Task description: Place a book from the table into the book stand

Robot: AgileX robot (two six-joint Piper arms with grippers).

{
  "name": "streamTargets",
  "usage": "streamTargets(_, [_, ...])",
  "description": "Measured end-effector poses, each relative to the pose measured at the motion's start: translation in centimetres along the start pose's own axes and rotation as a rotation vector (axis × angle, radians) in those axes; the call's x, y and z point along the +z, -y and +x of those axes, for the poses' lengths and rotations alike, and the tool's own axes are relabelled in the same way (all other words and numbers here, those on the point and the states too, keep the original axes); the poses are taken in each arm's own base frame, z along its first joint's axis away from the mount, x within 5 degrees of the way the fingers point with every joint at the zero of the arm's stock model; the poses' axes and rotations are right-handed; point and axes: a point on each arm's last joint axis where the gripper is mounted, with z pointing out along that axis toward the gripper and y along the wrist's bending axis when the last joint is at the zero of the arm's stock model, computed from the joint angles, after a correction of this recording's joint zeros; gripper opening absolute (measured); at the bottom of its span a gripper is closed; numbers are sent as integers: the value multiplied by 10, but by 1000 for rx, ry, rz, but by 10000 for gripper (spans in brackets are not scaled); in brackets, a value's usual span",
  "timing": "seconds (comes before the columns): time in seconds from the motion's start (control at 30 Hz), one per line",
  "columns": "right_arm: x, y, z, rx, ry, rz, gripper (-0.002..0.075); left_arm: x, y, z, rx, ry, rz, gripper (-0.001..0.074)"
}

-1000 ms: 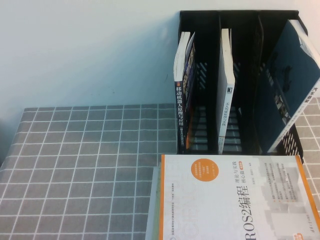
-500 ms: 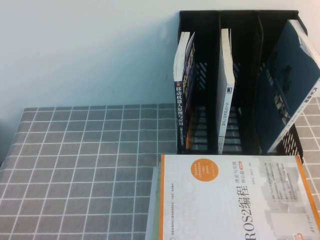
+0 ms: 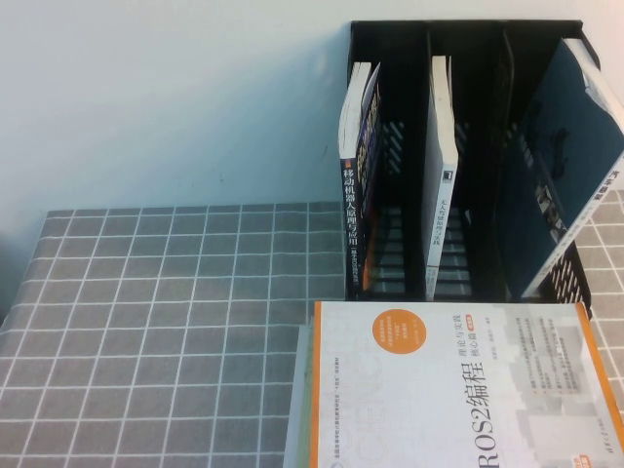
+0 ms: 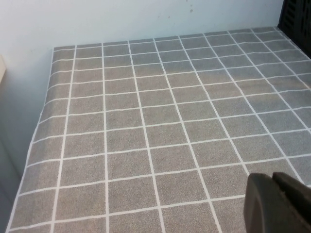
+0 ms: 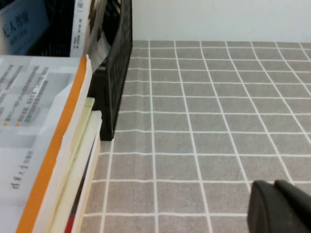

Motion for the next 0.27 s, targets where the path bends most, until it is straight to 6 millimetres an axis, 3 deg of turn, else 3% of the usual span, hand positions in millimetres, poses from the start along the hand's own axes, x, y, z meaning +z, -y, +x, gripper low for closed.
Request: streamTargets(0.27, [0,0,0,-58,-4,-5,-3,0,0,0,0,-2,0,-3])
